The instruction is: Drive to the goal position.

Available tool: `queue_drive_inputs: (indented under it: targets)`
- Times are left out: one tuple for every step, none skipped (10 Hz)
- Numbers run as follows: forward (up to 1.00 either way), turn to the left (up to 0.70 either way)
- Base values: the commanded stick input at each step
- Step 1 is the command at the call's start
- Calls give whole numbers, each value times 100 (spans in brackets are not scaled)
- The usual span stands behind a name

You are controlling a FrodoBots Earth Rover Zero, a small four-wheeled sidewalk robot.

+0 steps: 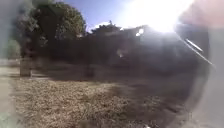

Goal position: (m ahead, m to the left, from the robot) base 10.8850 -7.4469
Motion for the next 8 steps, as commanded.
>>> queue_drive_inputs:
  targets:
    - [70, 0]
    - [70, 0]
    - [70, 0]
    - [70, 0]
    - [70, 0]
    - [70, 0]
    - [70, 0]
    - [70, 0]
